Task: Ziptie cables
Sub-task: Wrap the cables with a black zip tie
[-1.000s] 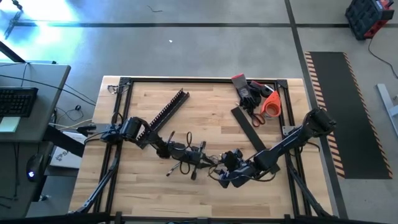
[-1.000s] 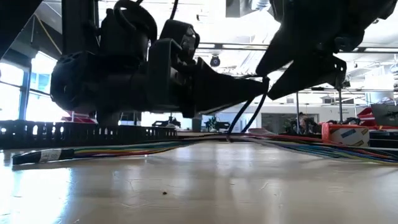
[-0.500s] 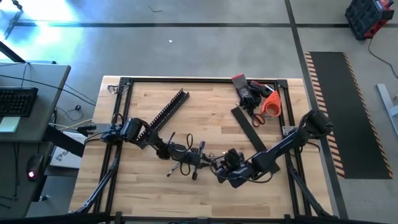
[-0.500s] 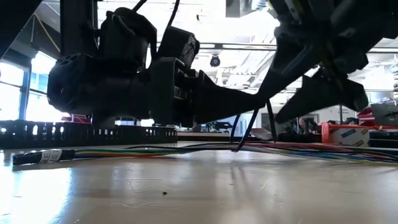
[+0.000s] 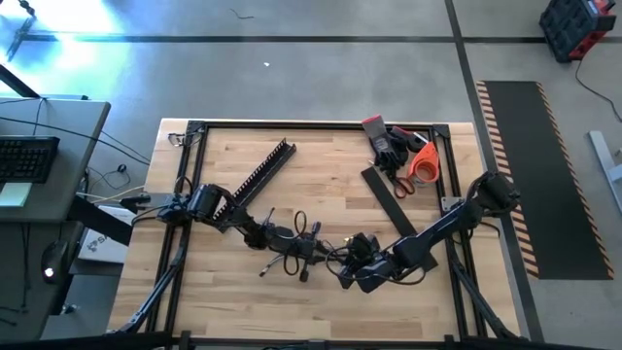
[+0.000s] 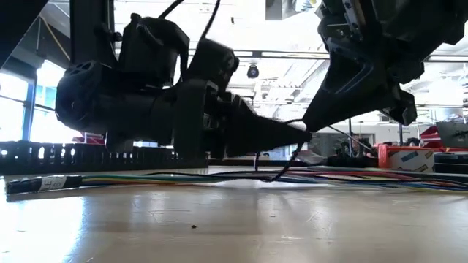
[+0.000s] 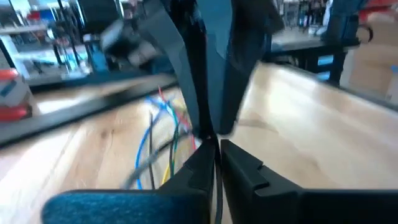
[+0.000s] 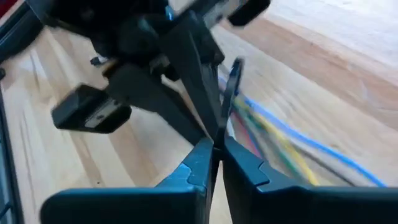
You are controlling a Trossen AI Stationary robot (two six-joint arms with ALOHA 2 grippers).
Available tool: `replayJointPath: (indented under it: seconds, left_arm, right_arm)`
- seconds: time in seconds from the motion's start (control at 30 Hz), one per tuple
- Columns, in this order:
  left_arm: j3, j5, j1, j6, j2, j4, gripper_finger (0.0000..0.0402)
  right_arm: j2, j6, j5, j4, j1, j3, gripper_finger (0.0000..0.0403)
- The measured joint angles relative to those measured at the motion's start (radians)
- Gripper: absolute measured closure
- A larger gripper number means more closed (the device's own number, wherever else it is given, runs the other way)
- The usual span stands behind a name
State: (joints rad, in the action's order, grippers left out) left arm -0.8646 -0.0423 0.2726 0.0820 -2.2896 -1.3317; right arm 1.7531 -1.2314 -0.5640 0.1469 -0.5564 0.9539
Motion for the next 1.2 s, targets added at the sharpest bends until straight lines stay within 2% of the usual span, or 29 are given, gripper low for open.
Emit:
replayJointPath:
  seconds: [0.27, 0.4, 0.57, 0.77, 1.2]
  left_arm:
    - [0.002, 0.008, 0.007, 0.024, 0.081, 0.172, 0.0295]
    - [0.002, 0.022, 0.023, 0.046, 0.173, 0.262, 0.0269]
    - [0.001, -0.011, 0.054, 0.149, 0.27, 0.344, 0.0266]
    - [0.002, -0.098, 0.049, 0.244, 0.288, 0.384, 0.0265]
    - [0.002, -0.032, -0.004, 0.207, 0.278, 0.48, 0.0265]
  right_arm:
    - [-0.001, -0.025, -0.027, 0.036, 0.0, 0.003, 0.0398]
    - [-0.001, -0.025, -0.031, 0.072, 0.001, 0.011, 0.0399]
    - [-0.001, 0.007, -0.046, 0.213, 0.001, 0.083, 0.04]
    - [0.001, 0.155, -0.024, 0.214, 0.0, 0.134, 0.04]
    - [0.043, 0.373, 0.042, 0.156, -0.004, 0.111, 0.04]
